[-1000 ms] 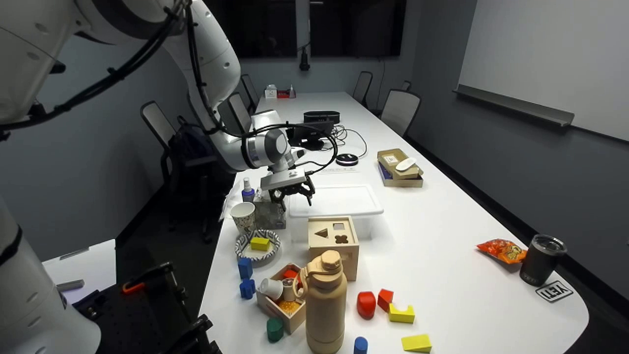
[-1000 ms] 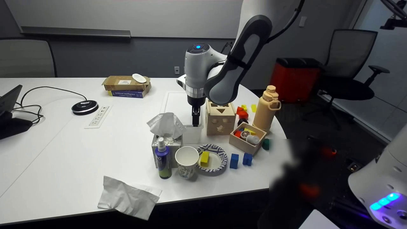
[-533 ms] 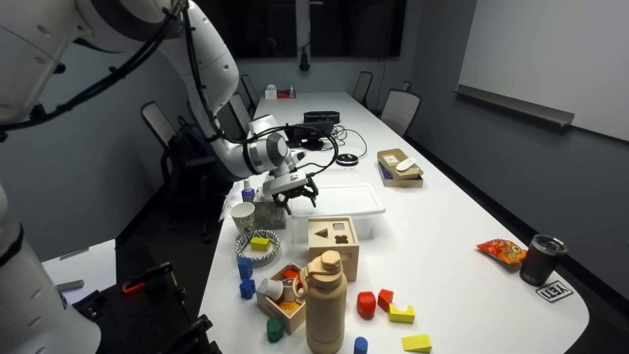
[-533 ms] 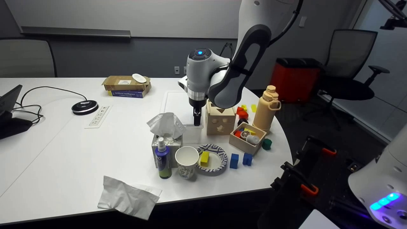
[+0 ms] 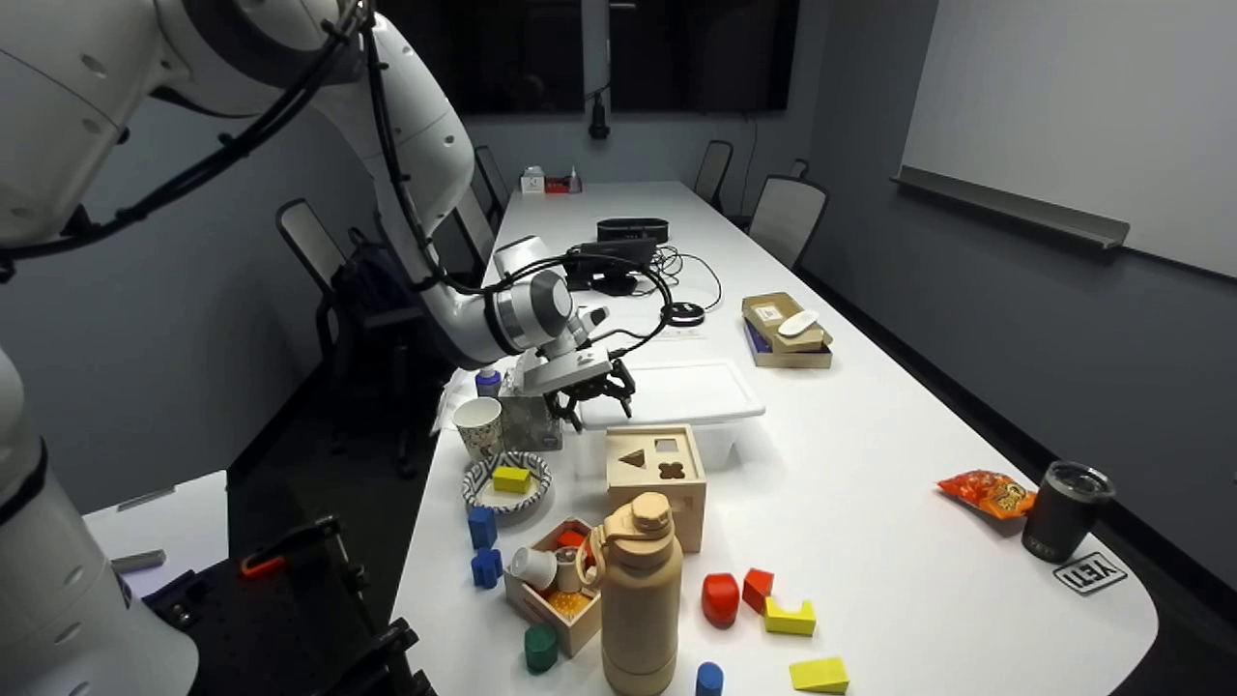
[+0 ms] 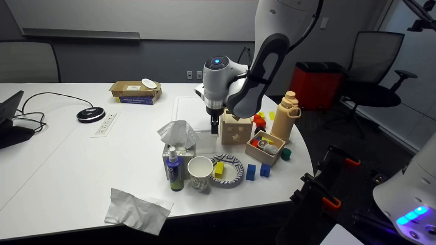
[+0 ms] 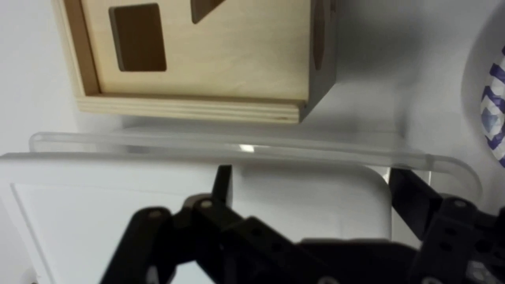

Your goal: Remove the lid from the bowl

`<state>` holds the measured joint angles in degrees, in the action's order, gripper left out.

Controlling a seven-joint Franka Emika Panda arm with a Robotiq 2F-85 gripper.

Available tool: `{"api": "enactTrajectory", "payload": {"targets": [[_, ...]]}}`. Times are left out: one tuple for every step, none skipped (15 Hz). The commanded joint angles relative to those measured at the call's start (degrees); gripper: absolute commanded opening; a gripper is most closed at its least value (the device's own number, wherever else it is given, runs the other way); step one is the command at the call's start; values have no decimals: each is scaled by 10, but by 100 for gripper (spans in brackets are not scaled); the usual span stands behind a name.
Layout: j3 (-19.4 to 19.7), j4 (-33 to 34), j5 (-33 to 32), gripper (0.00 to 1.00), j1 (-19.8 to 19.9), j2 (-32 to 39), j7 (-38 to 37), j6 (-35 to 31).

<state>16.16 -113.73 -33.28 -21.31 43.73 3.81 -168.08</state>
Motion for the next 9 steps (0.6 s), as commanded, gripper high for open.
{"api": "enactTrajectory", "payload": {"targets": [[24, 17, -9, 100, -14, 16, -33, -9], [26, 24, -7, 100, -14, 21, -36, -7], [29, 30, -6, 100, -13, 25, -39, -6], [31, 39, -3, 100, -12, 31, -44, -3], [33, 46, -1, 100, -10, 36, -46, -1], [34, 56, 2, 100, -8, 43, -49, 2], [36, 65, 5, 100, -8, 49, -54, 4], [38, 74, 8, 100, -7, 56, -55, 6], [39, 83, 12, 100, -6, 62, -59, 9]]}}
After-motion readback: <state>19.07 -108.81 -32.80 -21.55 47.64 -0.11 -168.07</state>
